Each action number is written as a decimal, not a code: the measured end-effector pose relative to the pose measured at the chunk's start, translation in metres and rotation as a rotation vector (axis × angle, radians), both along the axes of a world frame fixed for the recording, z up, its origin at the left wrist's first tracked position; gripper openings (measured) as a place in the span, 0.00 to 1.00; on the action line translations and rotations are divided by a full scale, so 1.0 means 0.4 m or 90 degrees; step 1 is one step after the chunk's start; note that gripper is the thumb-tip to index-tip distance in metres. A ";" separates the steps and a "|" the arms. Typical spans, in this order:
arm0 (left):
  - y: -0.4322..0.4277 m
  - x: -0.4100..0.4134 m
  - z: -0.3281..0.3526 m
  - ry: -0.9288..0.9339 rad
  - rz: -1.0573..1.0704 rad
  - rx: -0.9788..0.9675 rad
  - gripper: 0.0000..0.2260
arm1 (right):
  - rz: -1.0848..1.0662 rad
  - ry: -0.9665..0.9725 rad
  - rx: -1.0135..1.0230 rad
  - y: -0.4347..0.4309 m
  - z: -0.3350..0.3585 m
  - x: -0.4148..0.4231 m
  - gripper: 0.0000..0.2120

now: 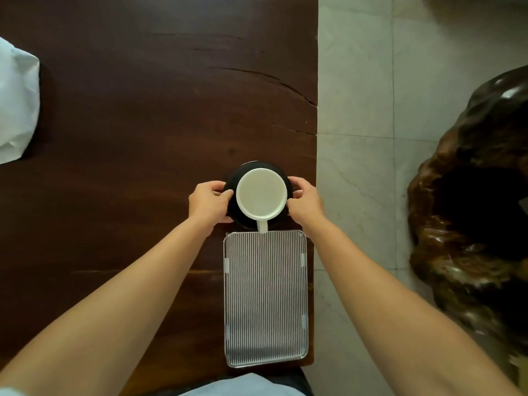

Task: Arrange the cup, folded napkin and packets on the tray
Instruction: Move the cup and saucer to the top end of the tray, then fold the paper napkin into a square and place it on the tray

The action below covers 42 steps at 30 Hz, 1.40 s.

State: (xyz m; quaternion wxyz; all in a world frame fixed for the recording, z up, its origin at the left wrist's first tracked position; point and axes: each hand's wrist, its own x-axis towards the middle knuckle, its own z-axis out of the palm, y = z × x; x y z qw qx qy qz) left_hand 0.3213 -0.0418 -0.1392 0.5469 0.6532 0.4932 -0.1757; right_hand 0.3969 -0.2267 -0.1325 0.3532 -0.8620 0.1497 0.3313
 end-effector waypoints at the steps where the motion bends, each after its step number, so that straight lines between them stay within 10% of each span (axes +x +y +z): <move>1: -0.001 -0.001 0.000 -0.001 0.006 0.004 0.15 | 0.000 -0.015 -0.004 0.000 0.000 0.000 0.25; 21: 0.071 -0.138 0.217 -0.043 -0.086 -0.048 0.14 | 0.011 -0.207 -0.138 0.019 0.226 -0.046 0.14; 42: 0.845 -0.463 0.232 0.030 -0.118 0.240 0.05 | 0.446 -0.099 0.009 0.879 0.218 -0.351 0.16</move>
